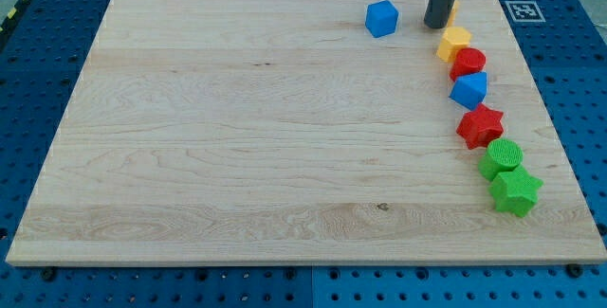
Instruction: Push the blue cube left and down a bit
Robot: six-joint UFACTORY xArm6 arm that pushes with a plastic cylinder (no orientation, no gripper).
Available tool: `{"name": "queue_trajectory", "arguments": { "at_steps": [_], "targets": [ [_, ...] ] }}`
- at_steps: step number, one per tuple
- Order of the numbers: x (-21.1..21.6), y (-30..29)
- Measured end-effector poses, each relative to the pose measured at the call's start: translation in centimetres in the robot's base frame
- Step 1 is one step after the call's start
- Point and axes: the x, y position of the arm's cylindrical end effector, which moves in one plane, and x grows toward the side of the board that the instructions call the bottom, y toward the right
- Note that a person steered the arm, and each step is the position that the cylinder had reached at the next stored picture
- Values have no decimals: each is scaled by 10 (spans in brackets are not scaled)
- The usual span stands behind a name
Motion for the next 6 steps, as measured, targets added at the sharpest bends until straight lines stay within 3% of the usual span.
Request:
{"name": "queue_trajectory", "arguments": {
  "at_steps": [3,6],
  "targets": [
    [-25,-12],
    [-14,-165]
  ]
}}
